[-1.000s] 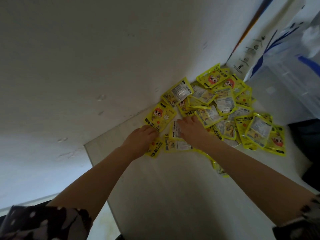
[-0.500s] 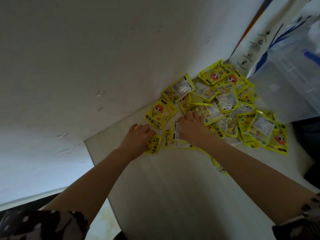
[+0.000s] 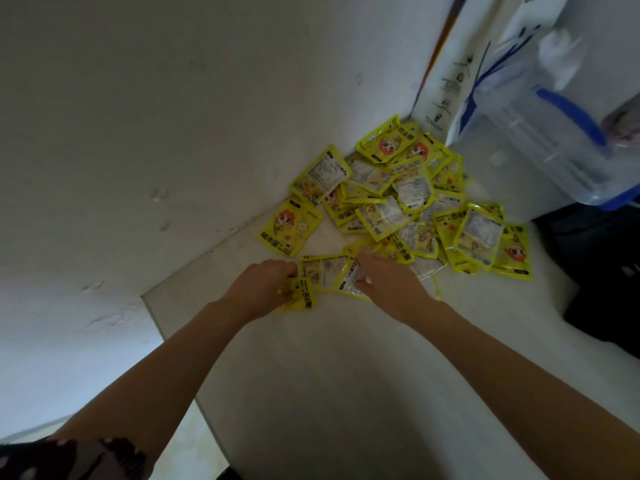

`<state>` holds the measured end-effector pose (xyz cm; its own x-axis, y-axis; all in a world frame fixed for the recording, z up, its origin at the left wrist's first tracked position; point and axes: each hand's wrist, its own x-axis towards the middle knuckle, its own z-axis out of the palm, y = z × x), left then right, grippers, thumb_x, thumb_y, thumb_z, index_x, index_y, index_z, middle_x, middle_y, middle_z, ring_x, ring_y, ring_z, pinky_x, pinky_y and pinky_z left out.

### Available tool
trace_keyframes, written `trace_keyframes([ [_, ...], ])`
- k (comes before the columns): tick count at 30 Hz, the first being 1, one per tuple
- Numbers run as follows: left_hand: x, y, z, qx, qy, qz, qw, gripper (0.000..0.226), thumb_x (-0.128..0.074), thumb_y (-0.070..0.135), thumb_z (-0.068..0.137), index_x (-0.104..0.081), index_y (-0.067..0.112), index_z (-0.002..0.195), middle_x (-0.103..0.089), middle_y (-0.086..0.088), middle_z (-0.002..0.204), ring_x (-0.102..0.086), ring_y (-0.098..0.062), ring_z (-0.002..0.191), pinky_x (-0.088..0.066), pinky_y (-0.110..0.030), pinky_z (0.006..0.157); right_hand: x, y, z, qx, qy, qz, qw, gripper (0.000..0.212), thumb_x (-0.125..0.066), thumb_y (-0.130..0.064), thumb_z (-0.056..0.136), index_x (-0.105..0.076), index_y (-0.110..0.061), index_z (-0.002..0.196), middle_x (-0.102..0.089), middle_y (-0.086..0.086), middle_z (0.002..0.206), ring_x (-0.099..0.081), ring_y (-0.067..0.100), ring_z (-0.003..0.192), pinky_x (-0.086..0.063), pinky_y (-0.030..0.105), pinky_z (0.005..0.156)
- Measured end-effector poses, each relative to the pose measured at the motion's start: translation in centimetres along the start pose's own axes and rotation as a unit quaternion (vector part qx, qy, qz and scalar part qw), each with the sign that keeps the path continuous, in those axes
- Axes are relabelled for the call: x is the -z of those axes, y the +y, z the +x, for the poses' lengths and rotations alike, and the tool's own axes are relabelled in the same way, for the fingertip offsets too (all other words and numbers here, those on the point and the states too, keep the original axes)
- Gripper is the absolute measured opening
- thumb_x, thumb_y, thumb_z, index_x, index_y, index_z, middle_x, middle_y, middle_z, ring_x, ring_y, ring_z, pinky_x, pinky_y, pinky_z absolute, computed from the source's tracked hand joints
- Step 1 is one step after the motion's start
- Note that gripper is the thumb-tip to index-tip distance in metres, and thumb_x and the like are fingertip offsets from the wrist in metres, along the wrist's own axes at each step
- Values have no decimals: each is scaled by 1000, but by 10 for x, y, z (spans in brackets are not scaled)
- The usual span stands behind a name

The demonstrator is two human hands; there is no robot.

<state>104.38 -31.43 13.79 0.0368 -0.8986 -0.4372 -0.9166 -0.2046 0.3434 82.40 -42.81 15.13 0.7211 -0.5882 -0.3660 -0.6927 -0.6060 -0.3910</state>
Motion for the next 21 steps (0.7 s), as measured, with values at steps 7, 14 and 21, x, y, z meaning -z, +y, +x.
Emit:
trace_keyframes([
  [7, 4, 38, 28, -32, -20, -11, 999, 49, -68, 25, 86, -52, 12, 131, -55, -9, 125, -50, -26, 119, -42, -37, 95, -5, 54, -48, -181, 43, 141, 972, 47, -58, -34, 92, -44, -18, 134, -58, 10, 128, -54, 30, 116, -44, 36, 85],
  [14, -1, 54, 54, -39, 7, 41, 998, 44, -69, 24, 83, -55, 7, 121, -52, -10, 117, -44, -27, 114, -45, -41, 90, -27, 80, -65, -290, 93, 222, 926, 52, -62, -30, 90, -47, -2, 130, -59, 19, 124, -55, 34, 115, -41, 33, 86],
  [21, -10, 55, 62, -29, 67, 48, 996, 46, -73, 19, 76, -57, 7, 118, -50, -7, 129, -39, -30, 119, -43, -41, 95, -35, 75, -55, -356, 130, 207, 902, 51, -66, -32, 86, -50, -2, 124, -44, 19, 127, -46, 38, 113, -37, 37, 93],
])
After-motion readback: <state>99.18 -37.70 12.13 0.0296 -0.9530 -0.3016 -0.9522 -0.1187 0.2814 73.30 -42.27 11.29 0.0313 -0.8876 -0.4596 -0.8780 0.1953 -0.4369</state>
